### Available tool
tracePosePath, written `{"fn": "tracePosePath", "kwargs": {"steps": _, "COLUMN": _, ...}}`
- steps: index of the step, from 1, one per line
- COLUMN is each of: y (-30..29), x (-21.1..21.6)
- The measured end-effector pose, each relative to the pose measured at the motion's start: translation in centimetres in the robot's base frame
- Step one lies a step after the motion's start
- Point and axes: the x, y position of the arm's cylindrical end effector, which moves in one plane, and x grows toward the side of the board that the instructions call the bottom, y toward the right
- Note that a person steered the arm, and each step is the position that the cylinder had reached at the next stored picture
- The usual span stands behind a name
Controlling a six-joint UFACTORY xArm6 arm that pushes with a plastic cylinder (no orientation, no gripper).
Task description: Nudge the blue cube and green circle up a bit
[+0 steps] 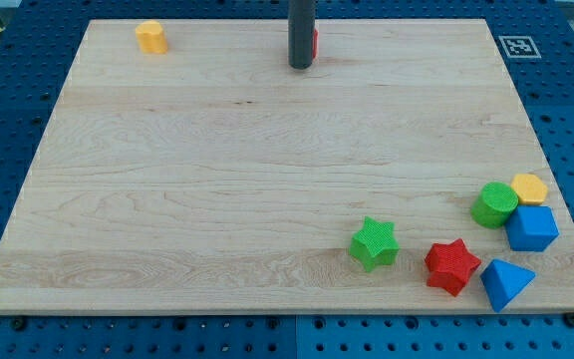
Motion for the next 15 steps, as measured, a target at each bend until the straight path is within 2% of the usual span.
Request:
{"fn": "tracePosePath", "kwargs": {"steps": 3, "y": 0.0, "x": -1.7}}
{"fn": "tracePosePath", "kwargs": {"steps": 4, "y": 0.1, "x": 0.7}}
{"fn": "tracePosePath", "kwargs": {"steps": 5, "y": 1.1, "x": 6.1}}
{"fn": "tracePosePath", "kwargs": {"steps": 6, "y": 1.1, "x": 7.4}}
{"fn": "tracePosePath", "kwargs": {"steps": 11, "y": 1.1, "x": 7.4}}
{"fn": "tracePosePath", "kwargs": {"steps": 14, "y": 6.0, "x": 15.1}}
{"fn": "tracePosePath", "kwargs": {"steps": 15, "y": 8.3, "x": 15.1}}
